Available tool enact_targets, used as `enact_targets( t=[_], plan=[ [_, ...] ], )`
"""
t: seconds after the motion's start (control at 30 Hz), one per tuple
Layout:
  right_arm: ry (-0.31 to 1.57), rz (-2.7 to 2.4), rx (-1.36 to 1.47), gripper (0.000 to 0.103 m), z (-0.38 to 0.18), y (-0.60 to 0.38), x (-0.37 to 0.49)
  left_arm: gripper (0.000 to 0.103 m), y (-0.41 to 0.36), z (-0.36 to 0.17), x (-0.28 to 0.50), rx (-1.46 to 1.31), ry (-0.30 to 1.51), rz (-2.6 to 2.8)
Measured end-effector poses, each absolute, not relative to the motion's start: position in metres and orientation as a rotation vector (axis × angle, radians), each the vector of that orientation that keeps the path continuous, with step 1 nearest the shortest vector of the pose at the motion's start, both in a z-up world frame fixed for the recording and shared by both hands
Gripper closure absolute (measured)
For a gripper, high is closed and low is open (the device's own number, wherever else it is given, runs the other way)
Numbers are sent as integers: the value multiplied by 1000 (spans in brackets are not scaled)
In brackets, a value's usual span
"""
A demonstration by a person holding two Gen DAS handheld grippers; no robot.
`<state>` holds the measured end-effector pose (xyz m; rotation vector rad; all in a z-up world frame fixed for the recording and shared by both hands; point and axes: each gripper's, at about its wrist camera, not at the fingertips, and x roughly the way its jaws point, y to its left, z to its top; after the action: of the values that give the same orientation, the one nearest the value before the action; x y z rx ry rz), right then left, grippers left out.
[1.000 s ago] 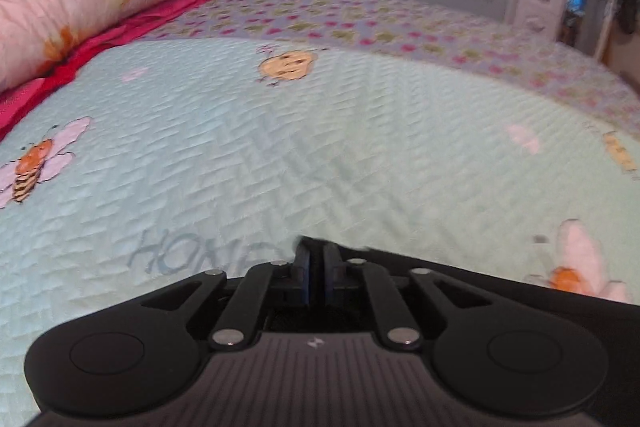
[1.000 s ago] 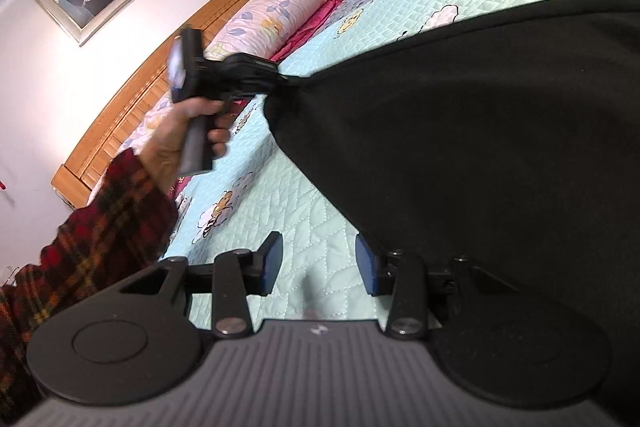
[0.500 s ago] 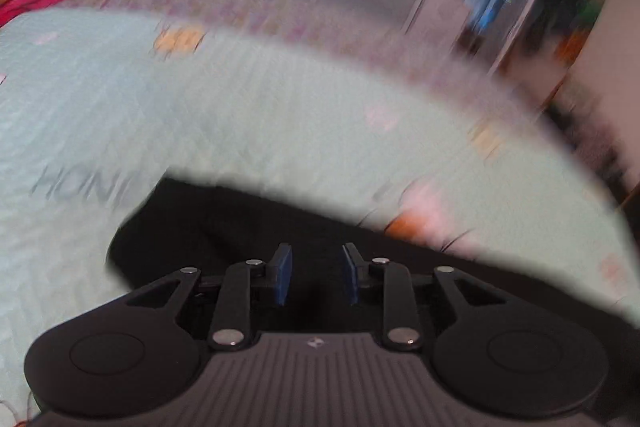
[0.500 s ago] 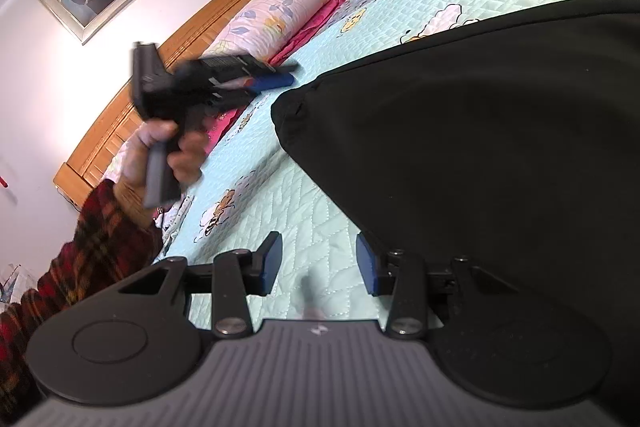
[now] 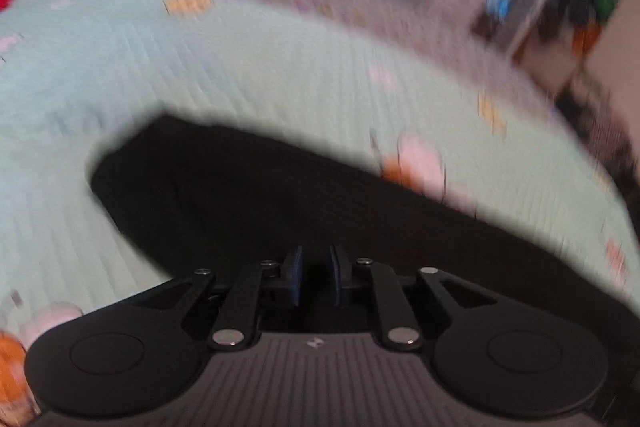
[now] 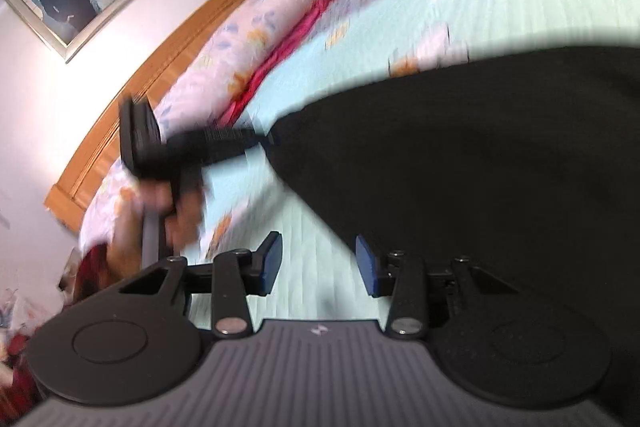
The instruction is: Fold clothes
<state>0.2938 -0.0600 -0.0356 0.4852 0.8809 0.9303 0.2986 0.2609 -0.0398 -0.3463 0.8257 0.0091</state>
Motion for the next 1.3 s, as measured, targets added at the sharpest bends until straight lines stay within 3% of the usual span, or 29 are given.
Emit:
enact_targets(
  t=[0.13,0.27,0.3,0.33,0.5,0.53,0.67,0.77,0.9,1.07,1.23,1.3],
  plan=[
    [910,918,459,63,-27,-22,341,89,272,-50,298,-417,835,28],
    [934,839,456,72,-46,9,397,96,269,-50,300,-412,851,49],
    [928,803,451,96,-52,13,412,96,269,-50,299,-405,850,52],
    [921,768,446,103,-58,16,427,97,268,-49,296,-401,851,58],
    [872,712,531,103,-54,-17,434,98,266,-49,293,-414,848,86],
    [861,708,555,96,-51,-27,431,98,265,-49,293,-410,846,92],
    [815,693,649,93,-40,-67,420,98,262,-46,291,-412,838,129],
    [843,688,629,81,-32,-97,398,98,261,-46,289,-422,825,166],
    [894,580,498,81,-37,-149,377,98,253,-46,288,-389,808,219],
    [715,350,791,82,-31,-268,358,95,239,-33,274,-374,775,312],
    [856,573,683,76,-36,-282,305,94,184,-6,254,-334,702,160],
    [915,625,707,76,-52,-277,298,85,143,-5,250,-352,704,19]
  ],
)
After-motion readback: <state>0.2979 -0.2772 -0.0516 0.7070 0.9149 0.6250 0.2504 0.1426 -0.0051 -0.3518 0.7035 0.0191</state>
